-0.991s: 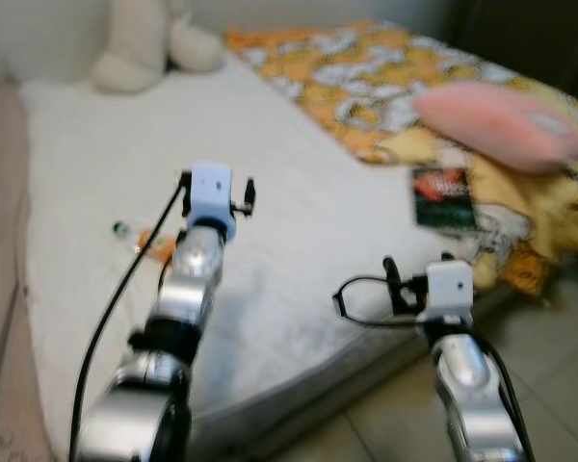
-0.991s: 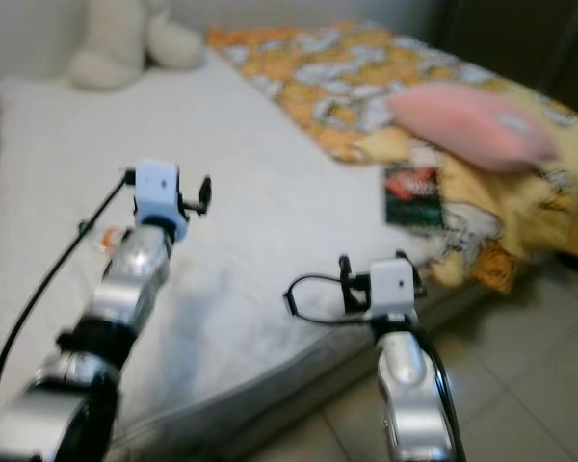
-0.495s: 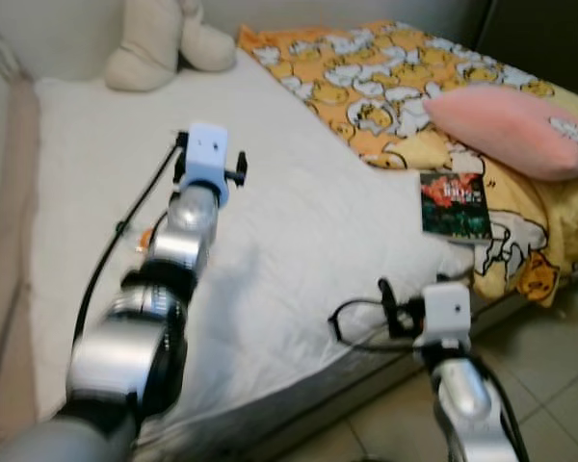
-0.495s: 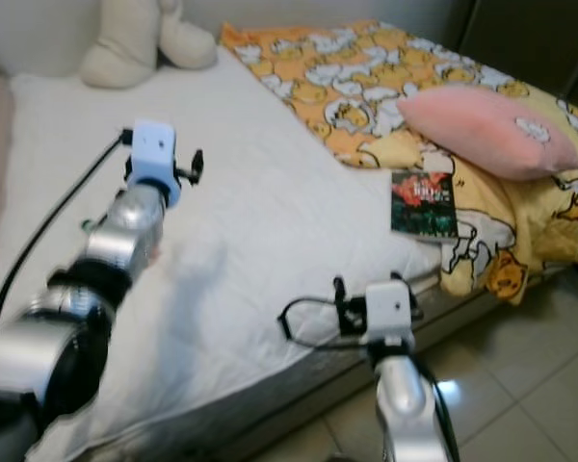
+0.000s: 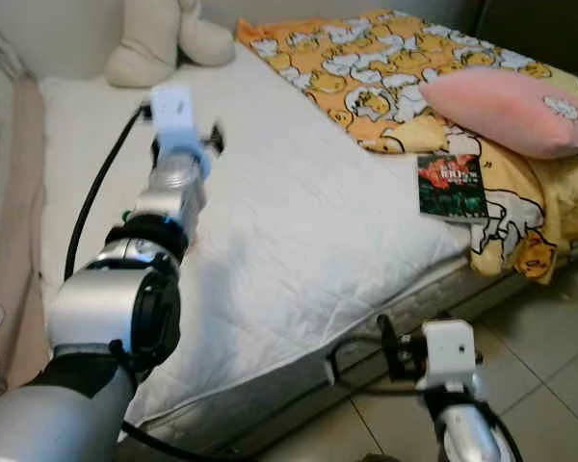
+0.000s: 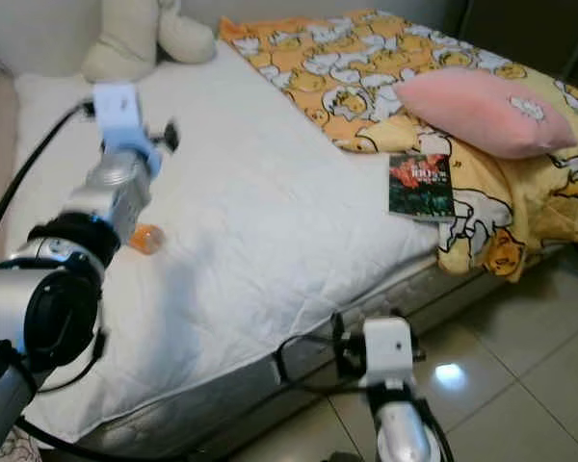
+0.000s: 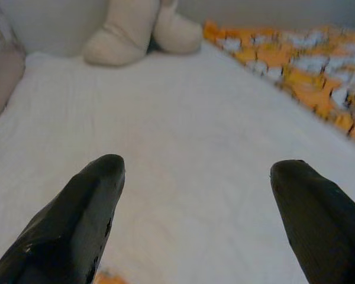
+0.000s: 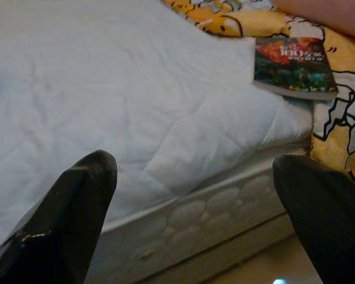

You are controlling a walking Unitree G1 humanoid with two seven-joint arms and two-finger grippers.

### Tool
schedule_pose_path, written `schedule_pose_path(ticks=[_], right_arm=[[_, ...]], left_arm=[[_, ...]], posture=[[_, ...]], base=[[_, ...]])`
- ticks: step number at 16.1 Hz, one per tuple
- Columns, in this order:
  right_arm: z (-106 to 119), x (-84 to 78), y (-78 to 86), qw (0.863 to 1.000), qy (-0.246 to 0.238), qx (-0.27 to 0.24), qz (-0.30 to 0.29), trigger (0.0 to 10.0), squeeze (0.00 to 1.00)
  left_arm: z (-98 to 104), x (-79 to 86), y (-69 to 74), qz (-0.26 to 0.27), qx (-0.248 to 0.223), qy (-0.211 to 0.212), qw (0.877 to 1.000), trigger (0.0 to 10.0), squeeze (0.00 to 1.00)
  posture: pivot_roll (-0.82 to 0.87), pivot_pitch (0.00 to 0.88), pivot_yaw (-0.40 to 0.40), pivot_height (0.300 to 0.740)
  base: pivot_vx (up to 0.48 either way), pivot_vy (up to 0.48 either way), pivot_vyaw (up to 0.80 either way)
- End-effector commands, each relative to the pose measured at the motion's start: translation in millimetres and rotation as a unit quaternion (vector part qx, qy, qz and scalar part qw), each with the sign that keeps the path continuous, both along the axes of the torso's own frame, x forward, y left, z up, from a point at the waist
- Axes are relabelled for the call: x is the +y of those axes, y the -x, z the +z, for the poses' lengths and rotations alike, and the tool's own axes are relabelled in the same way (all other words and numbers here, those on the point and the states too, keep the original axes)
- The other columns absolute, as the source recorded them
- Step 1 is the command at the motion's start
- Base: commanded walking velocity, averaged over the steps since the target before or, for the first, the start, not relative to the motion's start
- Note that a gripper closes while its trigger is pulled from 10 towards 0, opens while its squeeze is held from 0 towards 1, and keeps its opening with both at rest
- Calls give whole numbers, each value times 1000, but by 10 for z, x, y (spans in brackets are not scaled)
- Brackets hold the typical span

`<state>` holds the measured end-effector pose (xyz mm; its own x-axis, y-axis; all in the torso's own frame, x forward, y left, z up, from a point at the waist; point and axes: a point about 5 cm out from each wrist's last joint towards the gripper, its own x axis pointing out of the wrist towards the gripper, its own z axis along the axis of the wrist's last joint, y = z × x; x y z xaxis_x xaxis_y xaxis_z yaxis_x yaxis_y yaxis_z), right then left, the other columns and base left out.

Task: Clean up the room

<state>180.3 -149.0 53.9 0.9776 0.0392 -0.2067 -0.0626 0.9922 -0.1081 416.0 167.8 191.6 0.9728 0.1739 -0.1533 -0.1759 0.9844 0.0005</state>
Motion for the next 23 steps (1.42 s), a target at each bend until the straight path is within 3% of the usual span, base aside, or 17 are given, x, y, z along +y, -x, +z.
schedule_pose_path(ticks=[1,4,7,9,10,12,13,15,16,18,19,21,22,23], right_arm=[[58,30,11,1000,1,-3,12,10000,0],[79,11,196,1000,9,11,7,10000,0],[162,109,421,1000,0,20,0,10000,0],[178,138,725,998,-2,57,-8,10000,0],[194,138,776,998,-2,62,-10,10000,0],[246,160,1097,994,1,105,-10,10000,0],[271,147,1147,994,2,109,-11,10000,0],[336,95,1322,991,7,135,-20,10000,0],[347,93,1342,990,6,138,-21,10000,0],[350,110,1388,989,4,150,-21,10000,0],[358,123,1388,988,4,151,-20,10000,0],[365,127,1385,988,5,153,-17,10000,0],[370,125,1393,988,5,154,-15,10000,0],[360,134,1409,987,4,159,-13,10000,0]], left_arm=[[-13,-51,-2,-15,8,-29,999,10000,0],[-116,-359,18,-86,26,-102,991,10000,0],[-121,-332,20,-64,30,-108,992,10000,0],[-95,-211,18,-19,25,-98,995,10000,0],[-91,-202,17,-16,24,-99,995,10000,0],[-162,-116,43,8,34,-90,995,10000,0],[-166,-98,46,17,35,-81,996,10000,0],[-171,113,69,92,36,19,995,10000,0],[-166,133,70,99,35,25,994,10000,0],[-121,268,85,164,23,85,983,10000,0],[-107,296,87,174,20,90,980,10000,0],[-3,400,81,188,-2,58,980,10000,0],[125,495,76,202,-26,7,979,10000,0],[253,548,64,210,-51,-8,976,10000,0]], posture=[[-210,92,69,740],[-261,168,104,740],[-295,229,118,740],[-327,304,118,740],[-332,312,117,740],[-369,385,93,740],[-383,406,81,740],[-406,427,63,740],[-408,429,59,740],[-406,441,52,740],[-406,441,52,740],[-395,438,52,740],[-386,441,52,740],[-386,441,52,740]], base=[[0,0,0],[0,0,0],[0,0,0],[0,0,0],[0,0,0],[0,0,0],[0,0,0],[0,0,0],[0,0,0],[0,0,0],[0,0,0],[0,0,0],[0,0,0],[0,0,0]])
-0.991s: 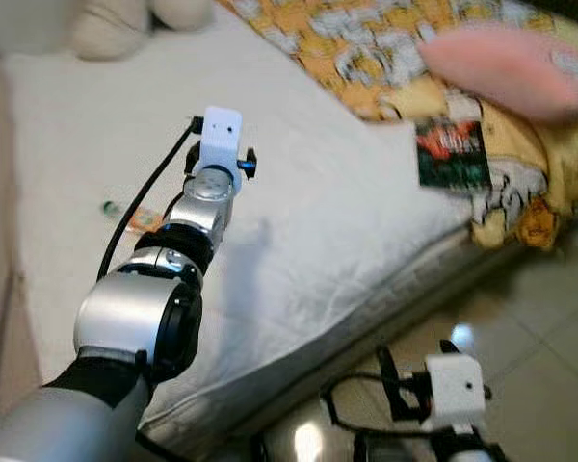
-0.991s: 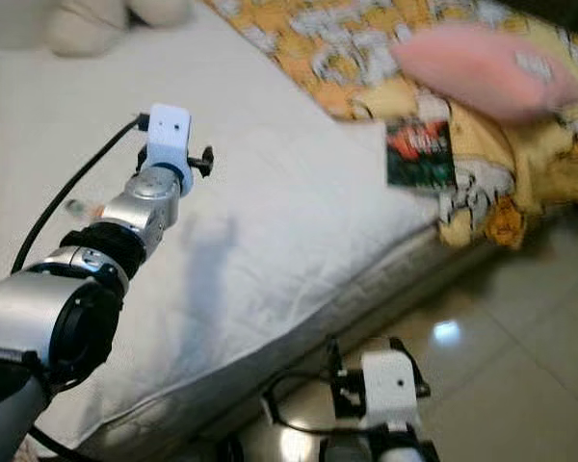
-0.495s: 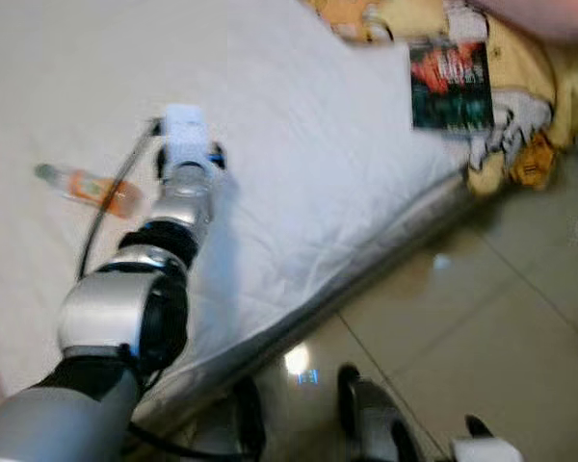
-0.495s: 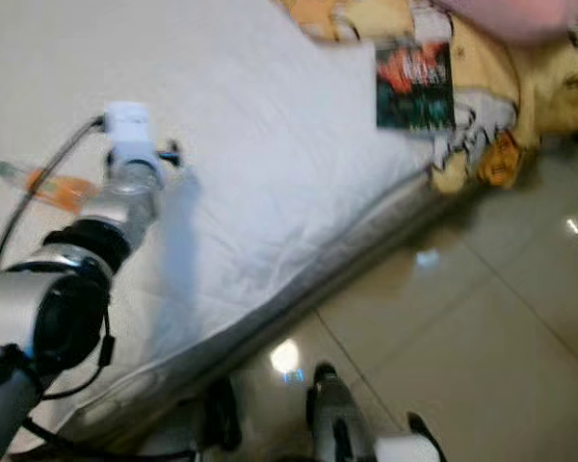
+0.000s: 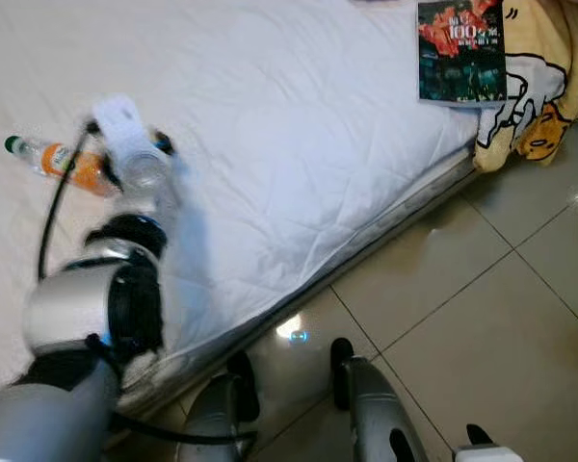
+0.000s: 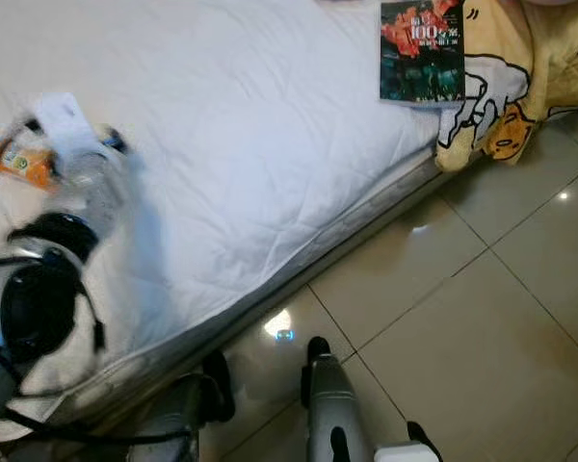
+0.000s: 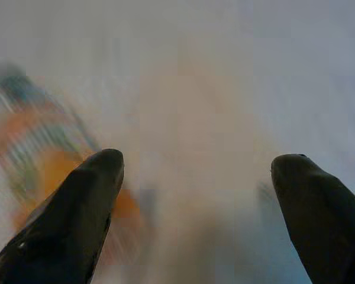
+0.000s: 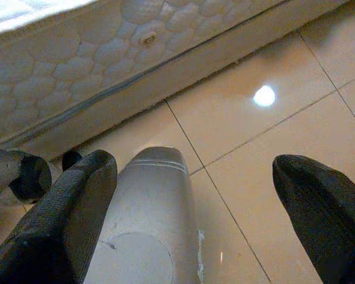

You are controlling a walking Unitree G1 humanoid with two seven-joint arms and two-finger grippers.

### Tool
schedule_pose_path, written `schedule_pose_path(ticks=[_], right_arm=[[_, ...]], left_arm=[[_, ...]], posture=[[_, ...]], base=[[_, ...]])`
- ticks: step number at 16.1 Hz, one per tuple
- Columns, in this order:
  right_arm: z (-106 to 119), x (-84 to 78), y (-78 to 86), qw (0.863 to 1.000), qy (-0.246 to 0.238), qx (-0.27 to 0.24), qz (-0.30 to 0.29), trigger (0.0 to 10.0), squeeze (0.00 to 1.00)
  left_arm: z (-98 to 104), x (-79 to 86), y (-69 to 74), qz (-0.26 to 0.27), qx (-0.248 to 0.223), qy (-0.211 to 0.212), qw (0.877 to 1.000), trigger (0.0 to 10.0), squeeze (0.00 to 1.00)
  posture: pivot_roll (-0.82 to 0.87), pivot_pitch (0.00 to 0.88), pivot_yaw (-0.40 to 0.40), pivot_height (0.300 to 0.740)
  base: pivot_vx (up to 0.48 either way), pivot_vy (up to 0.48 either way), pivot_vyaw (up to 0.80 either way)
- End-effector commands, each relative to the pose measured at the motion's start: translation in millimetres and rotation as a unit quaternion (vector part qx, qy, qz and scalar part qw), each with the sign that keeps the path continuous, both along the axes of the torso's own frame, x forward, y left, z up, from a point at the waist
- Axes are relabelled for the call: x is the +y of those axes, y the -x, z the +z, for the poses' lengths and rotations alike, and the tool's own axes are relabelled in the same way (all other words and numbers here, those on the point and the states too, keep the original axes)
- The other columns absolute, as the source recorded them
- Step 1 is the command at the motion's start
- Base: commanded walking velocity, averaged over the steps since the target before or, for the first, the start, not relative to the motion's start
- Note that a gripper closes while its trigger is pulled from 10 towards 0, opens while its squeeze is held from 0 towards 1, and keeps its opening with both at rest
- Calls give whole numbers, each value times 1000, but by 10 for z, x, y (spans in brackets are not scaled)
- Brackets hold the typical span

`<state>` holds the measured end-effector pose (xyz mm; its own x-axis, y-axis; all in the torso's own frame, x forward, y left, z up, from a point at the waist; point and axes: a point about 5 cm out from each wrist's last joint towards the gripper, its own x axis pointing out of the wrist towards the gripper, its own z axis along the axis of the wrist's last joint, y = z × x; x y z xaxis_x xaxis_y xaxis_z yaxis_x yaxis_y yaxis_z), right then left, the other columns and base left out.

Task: Clean up the room

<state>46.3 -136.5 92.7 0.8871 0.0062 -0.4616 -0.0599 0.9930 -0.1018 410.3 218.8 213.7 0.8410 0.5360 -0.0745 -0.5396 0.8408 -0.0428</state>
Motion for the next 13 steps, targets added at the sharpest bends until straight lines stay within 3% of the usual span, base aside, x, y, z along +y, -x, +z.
schedule_pose_path(ticks=[1,4,5,6,13], right_arm=[[-44,25,81,1000,-4,28,7,10000,0],[-84,57,93,999,-9,37,20,10000,0],[-90,53,92,999,-8,39,21,10000,0],[-87,21,97,999,-5,42,25,10000,0],[-74,-31,209,997,3,66,37,10000,0]], left_arm=[[97,54,0,16,-15,-22,1000,10000,0],[118,41,-7,11,-21,-16,1000,10000,0],[127,45,-7,13,-18,-28,999,10000,0],[138,139,24,46,-3,-72,996,10000,0],[-118,516,199,138,43,-10,989,10000,0]], posture=[[-386,441,52,740],[-357,440,46,740],[-359,439,45,740],[-368,443,42,740],[-395,450,8,740]], base=[[0,0,0],[0,0,0],[0,0,0],[0,0,0],[0,0,0]])
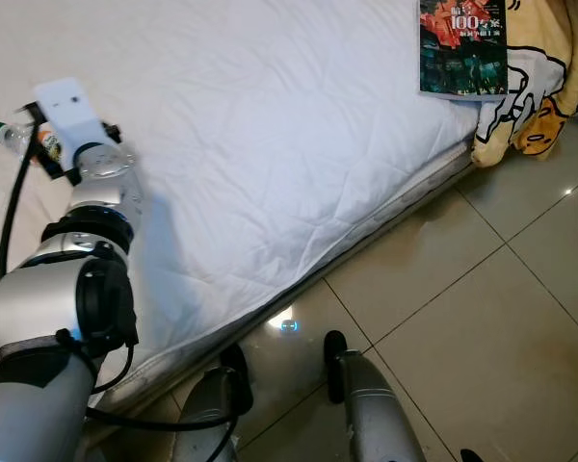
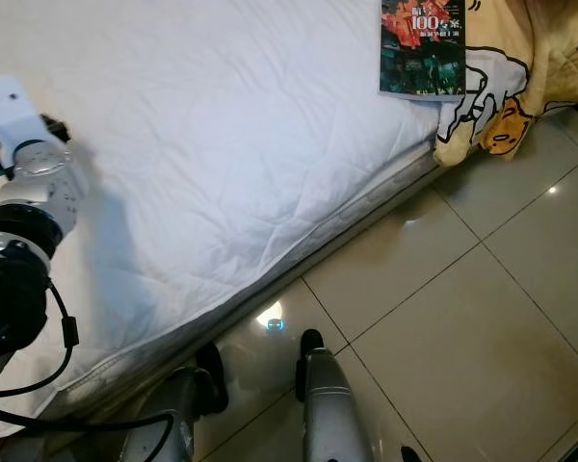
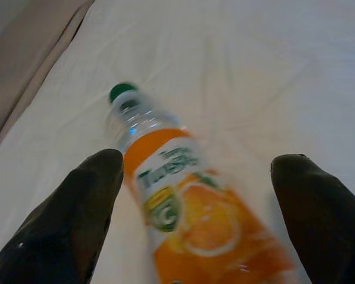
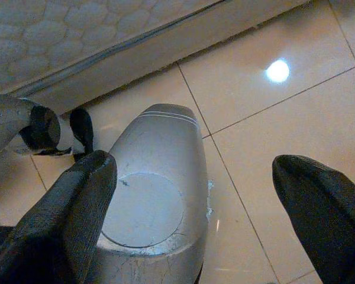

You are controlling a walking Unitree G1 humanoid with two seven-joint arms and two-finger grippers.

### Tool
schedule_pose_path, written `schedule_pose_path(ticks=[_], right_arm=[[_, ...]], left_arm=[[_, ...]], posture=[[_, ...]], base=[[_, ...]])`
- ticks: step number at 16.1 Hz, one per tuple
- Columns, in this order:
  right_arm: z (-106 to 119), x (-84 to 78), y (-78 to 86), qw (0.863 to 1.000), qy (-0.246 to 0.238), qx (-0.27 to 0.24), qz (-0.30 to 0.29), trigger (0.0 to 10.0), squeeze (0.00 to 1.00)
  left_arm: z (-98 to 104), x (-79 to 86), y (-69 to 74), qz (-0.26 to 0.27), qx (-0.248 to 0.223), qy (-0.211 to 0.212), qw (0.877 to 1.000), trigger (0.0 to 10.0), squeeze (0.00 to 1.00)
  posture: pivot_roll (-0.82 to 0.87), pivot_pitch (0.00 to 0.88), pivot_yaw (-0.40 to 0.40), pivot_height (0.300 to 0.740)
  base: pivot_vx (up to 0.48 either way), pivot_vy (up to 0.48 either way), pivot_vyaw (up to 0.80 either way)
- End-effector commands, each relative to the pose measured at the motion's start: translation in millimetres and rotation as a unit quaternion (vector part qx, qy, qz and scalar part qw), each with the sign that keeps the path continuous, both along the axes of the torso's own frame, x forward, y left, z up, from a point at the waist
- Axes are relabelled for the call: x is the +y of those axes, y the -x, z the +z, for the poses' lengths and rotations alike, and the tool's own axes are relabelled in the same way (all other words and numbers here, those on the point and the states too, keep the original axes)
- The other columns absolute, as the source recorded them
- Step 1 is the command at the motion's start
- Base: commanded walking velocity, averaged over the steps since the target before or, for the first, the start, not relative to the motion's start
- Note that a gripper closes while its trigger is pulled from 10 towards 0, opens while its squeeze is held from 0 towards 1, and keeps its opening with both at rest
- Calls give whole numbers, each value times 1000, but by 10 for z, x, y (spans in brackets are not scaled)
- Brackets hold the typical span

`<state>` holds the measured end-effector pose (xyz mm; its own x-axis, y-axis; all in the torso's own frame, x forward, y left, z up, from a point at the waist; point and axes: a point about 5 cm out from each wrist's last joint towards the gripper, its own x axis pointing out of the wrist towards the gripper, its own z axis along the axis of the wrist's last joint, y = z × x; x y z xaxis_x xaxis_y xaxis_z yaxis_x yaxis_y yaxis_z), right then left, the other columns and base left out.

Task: Clean up the room

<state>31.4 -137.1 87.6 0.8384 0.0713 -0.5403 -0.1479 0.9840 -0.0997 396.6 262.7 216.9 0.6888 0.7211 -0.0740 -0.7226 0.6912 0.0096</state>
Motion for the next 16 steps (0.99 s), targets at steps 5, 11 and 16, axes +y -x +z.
schedule_pose_path(ticks=[5,11,16], right_arm=[[-29,-50,73,1000,3,28,4,10000,0],[-40,-92,41,1000,5,30,6,10000,0],[-83,-78,-25,1000,1,27,11,10000,0]], left_arm=[[-369,-17,59,-22,32,125,991,10000,0],[-252,-134,-24,-73,24,106,991,0,0],[-164,-112,-37,-83,31,28,996,0,0]], posture=[[-407,451,-3,740],[-411,444,-10,740],[-387,433,-13,740]], base=[[0,0,0],[0,0,0],[0,0,0]])
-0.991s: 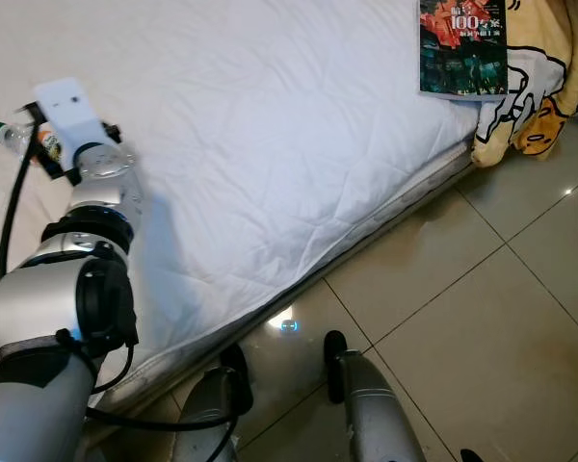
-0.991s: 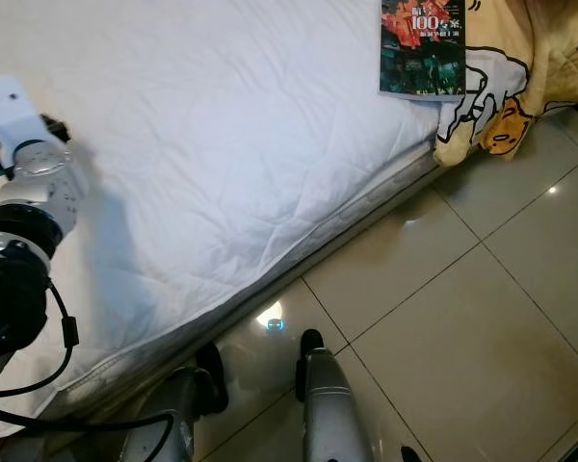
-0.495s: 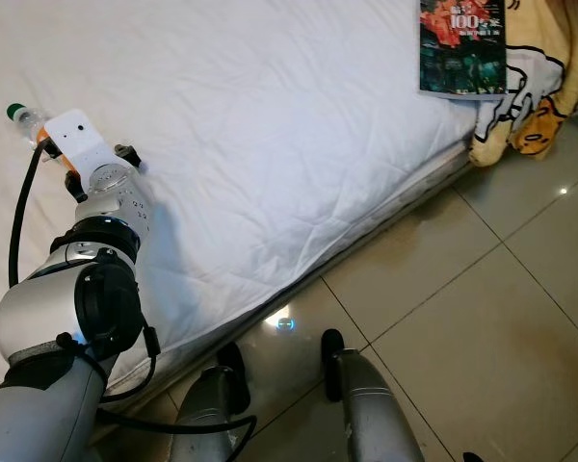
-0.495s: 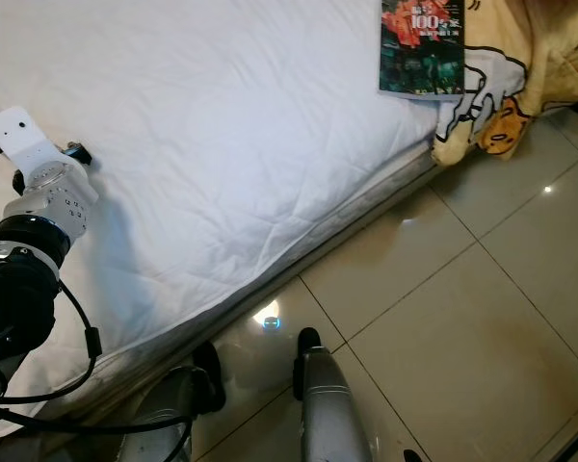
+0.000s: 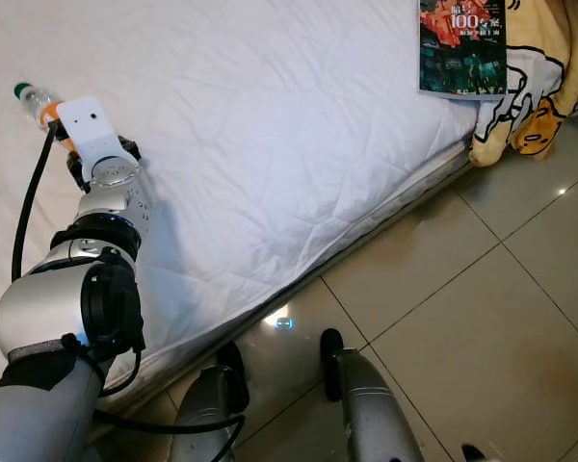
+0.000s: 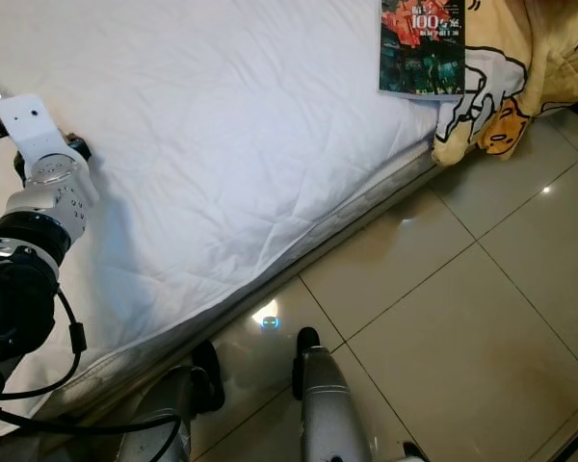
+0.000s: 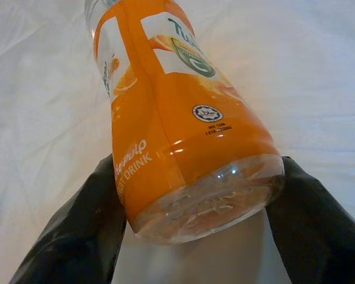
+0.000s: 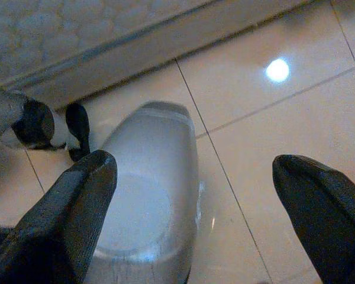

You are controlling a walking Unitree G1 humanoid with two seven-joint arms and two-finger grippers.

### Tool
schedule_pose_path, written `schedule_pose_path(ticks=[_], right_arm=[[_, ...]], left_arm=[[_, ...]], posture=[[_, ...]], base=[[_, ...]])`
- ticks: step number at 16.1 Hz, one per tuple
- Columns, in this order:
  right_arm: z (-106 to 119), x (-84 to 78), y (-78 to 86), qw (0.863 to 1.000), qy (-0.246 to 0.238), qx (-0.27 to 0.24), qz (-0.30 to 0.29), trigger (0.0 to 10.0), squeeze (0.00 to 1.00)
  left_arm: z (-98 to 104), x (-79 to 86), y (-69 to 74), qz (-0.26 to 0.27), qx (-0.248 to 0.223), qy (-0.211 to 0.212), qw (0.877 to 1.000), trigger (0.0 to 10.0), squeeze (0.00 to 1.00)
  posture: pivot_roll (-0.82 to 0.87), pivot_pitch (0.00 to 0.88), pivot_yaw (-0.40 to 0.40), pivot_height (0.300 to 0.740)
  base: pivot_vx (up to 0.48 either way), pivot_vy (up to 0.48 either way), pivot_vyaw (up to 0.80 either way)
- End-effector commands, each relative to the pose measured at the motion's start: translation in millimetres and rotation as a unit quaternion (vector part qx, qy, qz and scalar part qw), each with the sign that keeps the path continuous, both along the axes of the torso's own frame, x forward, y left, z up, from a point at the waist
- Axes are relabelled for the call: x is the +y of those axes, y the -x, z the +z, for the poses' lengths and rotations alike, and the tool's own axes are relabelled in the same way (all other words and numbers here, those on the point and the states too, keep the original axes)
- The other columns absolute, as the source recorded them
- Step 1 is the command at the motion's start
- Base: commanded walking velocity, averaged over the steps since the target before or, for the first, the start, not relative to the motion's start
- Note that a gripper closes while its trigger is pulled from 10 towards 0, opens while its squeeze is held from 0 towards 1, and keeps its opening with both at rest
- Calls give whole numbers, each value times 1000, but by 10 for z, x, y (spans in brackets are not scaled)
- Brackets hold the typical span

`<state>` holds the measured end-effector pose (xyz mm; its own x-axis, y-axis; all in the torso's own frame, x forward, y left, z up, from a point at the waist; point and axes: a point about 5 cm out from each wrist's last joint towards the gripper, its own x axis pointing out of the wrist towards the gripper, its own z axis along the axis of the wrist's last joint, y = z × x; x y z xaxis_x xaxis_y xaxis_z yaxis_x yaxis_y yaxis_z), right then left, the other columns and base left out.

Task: Clean up the room

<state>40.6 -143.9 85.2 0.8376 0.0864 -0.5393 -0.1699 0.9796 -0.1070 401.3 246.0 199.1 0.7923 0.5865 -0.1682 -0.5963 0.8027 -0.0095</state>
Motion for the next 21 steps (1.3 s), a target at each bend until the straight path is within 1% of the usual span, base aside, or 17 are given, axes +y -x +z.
schedule_pose_path(ticks=[1,3,5,7,8,9,10,11,13,14,15,16,17,18,19,20,21], right_arm=[[-65,-10,55,1000,-3,27,-1,10000,0],[-111,-13,2,1000,-4,25,-1,10000,0],[-205,3,-154,1000,-7,9,6,10000,0],[-249,-34,-544,999,-13,-41,-5,10000,0],[-260,-49,-619,999,-16,-48,-11,10000,0],[-245,-126,-905,996,-12,-87,-31,10000,0],[-205,-166,-1031,993,-6,-111,-38,10000,0],[-82,-246,-1310,985,1,-163,-55,10000,0],[64,-293,-1751,974,-12,-218,-65,10000,0],[131,-286,-1919,970,-16,-237,-54,10000,0],[189,-297,-2071,967,-25,-249,-45,10000,0],[197,-302,-2125,967,-28,-250,-43,10000,0],[211,-316,-2256,967,-36,-250,-39,10000,0],[220,-335,-2389,967,-48,-248,-37,10000,0],[220,-346,-2485,967,-62,-242,-37,10000,0],[225,-351,-2571,966,-88,-239,-40,10000,0],[226,-302,-2634,966,-109,-234,-20,10000,0]], left_arm=[[-4,65,18,0,1,-11,1000,0,0],[-57,86,36,-7,6,-20,1000,0,0],[-165,45,50,-33,0,-11,999,0,0],[-160,4,43,-84,-41,-20,995,0,0],[-157,-2,43,-88,-48,-19,995,0,0],[-121,-52,31,-120,-70,-35,990,0,0],[-115,-83,29,-135,-76,-47,987,0,0],[-156,-153,51,-168,-89,-66,980,0,0],[-348,-196,175,-189,-100,-74,974,0,0],[-448,-173,254,-180,-103,-64,976,0,0],[-544,-162,380,-168,-114,-67,977,0,0],[-575,-163,410,-165,-115,-67,977,0,0],[-682,-199,521,-166,-115,-67,977,0,0],[-788,-276,639,-176,-110,-69,976,10000,0],[-842,-358,739,-190,-118,-66,973,10000,0],[-858,-426,837,-197,-123,-84,969,10000,0],[-881,-483,879,-203,-122,-80,968,10000,0]], posture=[[-384,432,-12,740],[-359,411,-2,740],[-318,358,13,740],[-264,259,35,740],[-256,246,37,740],[-207,177,51,740],[-197,164,52,740],[-144,99,57,740],[-80,7,48,740],[-57,0,40,740],[-13,0,23,740],[-5,0,20,740],[29,0,2,740],[51,0,-13,740],[62,0,-20,740],[75,0,-27,740],[82,0,-32,740]], base=[[0,0,0],[0,0,0],[0,0,0],[0,0,0],[0,0,0],[0,0,0],[0,0,0],[0,0,0],[0,0,0],[0,0,0],[0,0,0],[0,0,0],[0,0,0],[0,0,0],[0,0,0],[0,0,0],[0,0,0]])
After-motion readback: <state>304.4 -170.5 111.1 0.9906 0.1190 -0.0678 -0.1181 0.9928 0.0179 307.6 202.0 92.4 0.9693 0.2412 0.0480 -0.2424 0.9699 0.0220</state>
